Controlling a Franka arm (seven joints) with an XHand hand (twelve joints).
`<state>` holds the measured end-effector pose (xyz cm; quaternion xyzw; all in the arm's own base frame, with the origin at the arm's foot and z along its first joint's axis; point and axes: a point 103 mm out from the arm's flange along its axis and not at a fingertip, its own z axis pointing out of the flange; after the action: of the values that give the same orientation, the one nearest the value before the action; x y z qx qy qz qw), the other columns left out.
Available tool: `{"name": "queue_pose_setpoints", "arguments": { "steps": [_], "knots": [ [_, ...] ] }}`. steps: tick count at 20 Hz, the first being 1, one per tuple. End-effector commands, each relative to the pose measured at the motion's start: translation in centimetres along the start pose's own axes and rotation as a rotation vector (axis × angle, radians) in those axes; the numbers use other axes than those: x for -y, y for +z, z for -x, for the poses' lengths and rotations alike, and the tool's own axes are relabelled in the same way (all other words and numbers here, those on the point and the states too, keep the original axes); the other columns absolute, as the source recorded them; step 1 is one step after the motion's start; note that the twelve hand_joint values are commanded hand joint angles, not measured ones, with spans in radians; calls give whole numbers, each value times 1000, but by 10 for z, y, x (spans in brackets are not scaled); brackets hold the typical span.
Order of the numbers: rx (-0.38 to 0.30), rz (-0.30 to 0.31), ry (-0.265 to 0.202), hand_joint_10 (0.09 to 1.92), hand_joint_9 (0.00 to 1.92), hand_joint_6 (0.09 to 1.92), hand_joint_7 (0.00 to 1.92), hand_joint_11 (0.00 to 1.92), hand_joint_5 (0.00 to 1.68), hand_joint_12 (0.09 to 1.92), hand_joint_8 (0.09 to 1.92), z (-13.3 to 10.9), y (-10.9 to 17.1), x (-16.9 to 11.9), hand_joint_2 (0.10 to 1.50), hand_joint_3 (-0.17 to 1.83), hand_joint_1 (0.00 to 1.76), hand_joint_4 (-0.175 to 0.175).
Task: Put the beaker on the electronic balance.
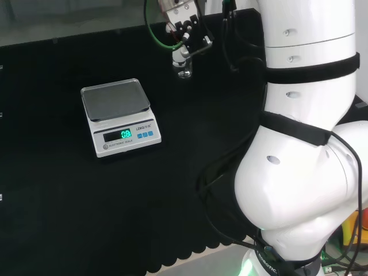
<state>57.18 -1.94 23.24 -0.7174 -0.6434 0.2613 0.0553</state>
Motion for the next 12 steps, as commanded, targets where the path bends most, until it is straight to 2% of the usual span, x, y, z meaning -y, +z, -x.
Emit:
{"name": "queue_pose_setpoints", "arguments": {
  "steps": [1,6,9,12],
  "knots": [
    [2,14,-5,87,1420,253,1028,1559,1008,562,395,-15,-16,12,664,571,1137,-139],
    [-28,26,-15,87,1420,256,1027,1560,1006,559,396,-18,-20,17,665,569,1130,-139],
    [-9,31,-12,87,1419,258,1026,1561,1005,557,396,-34,-32,26,665,566,1128,-140],
    [-26,30,-29,87,1419,259,1025,1562,1002,555,396,-50,-43,34,666,564,1122,-140]
  ]
}}
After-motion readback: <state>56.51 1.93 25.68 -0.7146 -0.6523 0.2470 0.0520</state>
